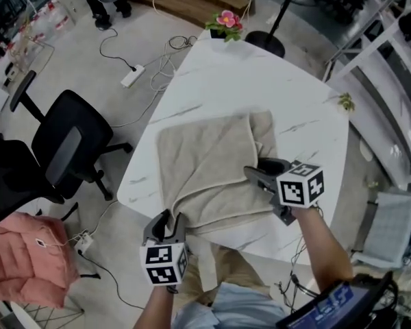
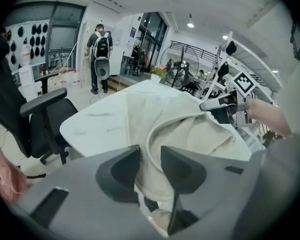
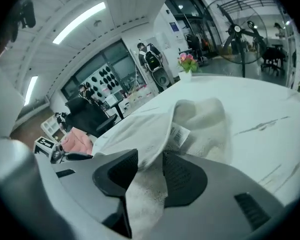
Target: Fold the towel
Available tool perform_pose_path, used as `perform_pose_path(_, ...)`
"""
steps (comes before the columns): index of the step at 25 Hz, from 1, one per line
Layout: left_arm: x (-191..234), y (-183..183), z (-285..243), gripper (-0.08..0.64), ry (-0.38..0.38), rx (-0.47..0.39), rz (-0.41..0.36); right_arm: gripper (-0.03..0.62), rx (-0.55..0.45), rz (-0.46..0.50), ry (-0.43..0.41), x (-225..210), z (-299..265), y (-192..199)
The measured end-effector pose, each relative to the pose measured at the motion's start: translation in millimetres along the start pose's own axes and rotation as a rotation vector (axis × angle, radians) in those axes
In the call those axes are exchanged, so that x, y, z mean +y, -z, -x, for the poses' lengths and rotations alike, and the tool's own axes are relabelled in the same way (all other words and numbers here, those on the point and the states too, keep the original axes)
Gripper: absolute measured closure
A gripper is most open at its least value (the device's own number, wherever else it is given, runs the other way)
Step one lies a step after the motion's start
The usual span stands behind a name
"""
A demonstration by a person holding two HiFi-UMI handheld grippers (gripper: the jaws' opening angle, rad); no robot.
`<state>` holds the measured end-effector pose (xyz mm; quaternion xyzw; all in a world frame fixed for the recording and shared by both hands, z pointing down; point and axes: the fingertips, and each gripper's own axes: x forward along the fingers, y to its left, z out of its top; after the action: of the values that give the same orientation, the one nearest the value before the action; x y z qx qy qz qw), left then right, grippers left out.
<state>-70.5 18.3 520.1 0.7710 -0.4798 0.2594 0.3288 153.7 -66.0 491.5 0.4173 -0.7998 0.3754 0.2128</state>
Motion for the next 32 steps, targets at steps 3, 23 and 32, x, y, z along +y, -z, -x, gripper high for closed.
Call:
perform_pose_path(3,5.3,2.9,-3.1,0.473,-0.034,0.013,0.000,0.560,0.027,0.017,-0.050,7.5,-5.1,-7.2)
perform_pose_path(23,-28.3,-19.7,54.2,0.532,0.009,-0.138,0.151,0.560,-0.045,0.047,-0.402,112.3,-88.4,-170.5)
perform_pose_path(32,-8.6,3.4,42.4,0.532,0.008,-0.075,0.362,0.558,0.163,0.135,-0.330,115.1,-186.3,-127.6)
